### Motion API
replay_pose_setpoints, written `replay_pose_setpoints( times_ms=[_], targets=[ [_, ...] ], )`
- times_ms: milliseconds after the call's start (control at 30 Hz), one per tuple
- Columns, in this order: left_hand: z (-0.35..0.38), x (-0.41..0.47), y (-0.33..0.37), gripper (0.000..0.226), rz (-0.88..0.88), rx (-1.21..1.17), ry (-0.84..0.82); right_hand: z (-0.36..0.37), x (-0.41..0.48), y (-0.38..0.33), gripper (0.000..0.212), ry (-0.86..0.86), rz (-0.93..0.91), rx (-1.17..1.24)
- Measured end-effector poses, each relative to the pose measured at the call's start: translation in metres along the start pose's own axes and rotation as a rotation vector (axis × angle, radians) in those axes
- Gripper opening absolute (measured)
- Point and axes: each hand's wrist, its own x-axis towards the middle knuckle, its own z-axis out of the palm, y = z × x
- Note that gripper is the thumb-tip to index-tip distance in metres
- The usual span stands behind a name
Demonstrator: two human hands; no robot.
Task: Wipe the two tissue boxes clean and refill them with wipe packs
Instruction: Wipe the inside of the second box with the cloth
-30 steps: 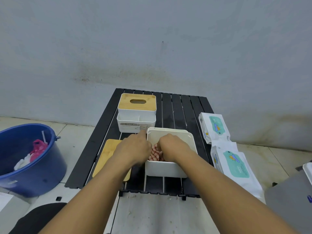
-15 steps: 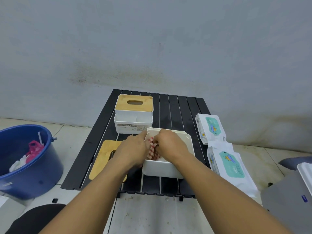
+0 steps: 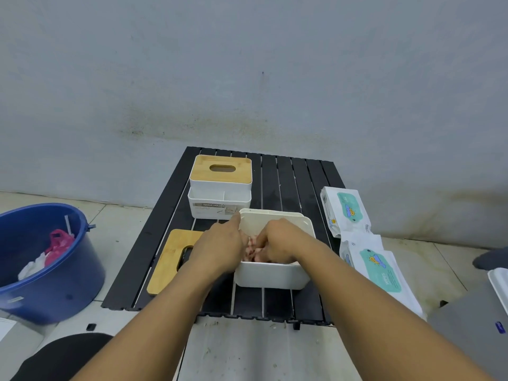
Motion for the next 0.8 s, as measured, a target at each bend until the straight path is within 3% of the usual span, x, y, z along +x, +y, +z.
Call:
replay_pose_setpoints(
  times_ms=[100,200,333,433,533,600,667,733,800],
  targets=[
    [0.0,-0.001,0.004,0.052,0.009,0.045,0.02,-0.001,0.0,-0.009,0.015,-0.128,-0.036,-0.066],
    [-0.002,0.0,0.004,0.065,0.149,-0.013,-0.022,0.003,-0.002,-0.011,0.015,-0.118,0.061,-0.139],
    [-0.006,0.001,0.005,0.058,0.166,0.002,-0.039,0.01,-0.017,0.003,0.025,0.135,0.242,-0.08],
    [-0.007,-0.002,0.009,0.05,0.138,0.007,0.036,0.017,-0.025,0.013,0.018,0.412,0.295,-0.003],
    [-0.004,-0.003,0.011,0.043,0.129,-0.027,0.085,0.018,-0.024,0.021,0.007,0.634,0.128,0.208],
    [-0.002,-0.004,0.012,0.04,0.144,-0.048,0.111,0.017,-0.024,0.02,0.013,0.658,-0.117,0.343],
    [-0.003,-0.006,0.014,0.04,0.134,-0.066,0.112,0.018,-0.026,0.016,0.014,0.651,-0.214,0.339],
    [-0.006,-0.007,0.015,0.044,0.104,-0.053,0.098,0.018,-0.026,0.013,0.012,0.666,-0.094,0.254],
    [-0.008,-0.008,0.017,0.046,0.061,-0.042,0.086,0.016,-0.027,0.015,0.007,0.654,0.151,0.143]
  ],
)
